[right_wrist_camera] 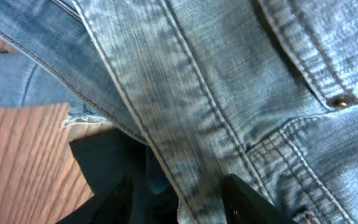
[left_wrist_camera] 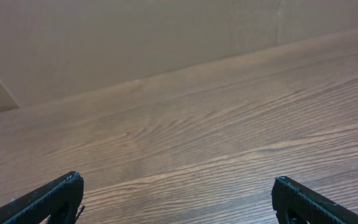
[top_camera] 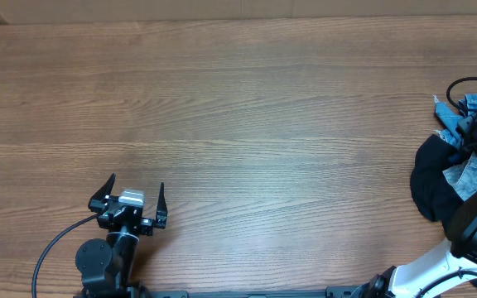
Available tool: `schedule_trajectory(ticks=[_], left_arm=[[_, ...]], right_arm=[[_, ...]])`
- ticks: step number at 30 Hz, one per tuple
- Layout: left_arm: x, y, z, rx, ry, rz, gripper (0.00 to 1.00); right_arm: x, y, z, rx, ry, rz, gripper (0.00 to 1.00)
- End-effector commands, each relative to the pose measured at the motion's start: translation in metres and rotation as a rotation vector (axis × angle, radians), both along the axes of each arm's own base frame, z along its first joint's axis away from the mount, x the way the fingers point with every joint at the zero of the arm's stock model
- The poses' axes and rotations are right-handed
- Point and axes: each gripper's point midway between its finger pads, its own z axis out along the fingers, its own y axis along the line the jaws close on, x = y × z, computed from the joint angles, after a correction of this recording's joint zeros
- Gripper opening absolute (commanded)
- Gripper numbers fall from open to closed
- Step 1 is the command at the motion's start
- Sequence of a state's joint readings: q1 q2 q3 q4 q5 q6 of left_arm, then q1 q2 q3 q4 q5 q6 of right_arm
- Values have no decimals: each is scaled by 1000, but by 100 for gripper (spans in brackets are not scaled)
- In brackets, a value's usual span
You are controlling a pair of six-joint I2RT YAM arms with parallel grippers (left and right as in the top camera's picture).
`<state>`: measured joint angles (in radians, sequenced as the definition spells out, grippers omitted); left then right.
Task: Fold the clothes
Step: 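Grasp the light blue denim shorts from the pile with the right gripper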
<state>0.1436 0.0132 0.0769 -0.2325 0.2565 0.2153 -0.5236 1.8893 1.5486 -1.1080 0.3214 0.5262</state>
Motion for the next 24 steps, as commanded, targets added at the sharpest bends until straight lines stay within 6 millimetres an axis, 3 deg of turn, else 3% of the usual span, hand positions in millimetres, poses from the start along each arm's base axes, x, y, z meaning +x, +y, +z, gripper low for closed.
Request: schedule_trajectory(ticks=[1,6,12,14,16,17,19,22,23,24], left_arm=[[0,0,1,-4,-6,2,100],[0,0,1,-4,-6,2,100],[0,0,1,-4,-6,3,100],[0,0,1,-4,-6,2,100],[0,0,1,-4,-6,2,100],[0,0,1,-4,-6,2,100],[0,0,1,-4,-6,2,100],[0,0,1,-4,-6,2,100],[0,0,1,-4,-6,2,100],[0,0,1,-4,-6,2,100]], right_arm=[[-5,-7,2,-35,28,-17,65],[-24,-12,-7,-70,98,-54,66],[-47,-9,-22,-60,179,-67,59],[-48,-10,-22,-68,184,-68,43],[-48,-10,-20,-66,186,-68,7],[-47,-9,-17,-61,175,-89,4],[-33,-2,3,-34,115,-90,4],[1,18,63,-35,-26,-18,4],[15,31,93,-44,-94,25,4],[33,54,136,-49,-198,107,4]])
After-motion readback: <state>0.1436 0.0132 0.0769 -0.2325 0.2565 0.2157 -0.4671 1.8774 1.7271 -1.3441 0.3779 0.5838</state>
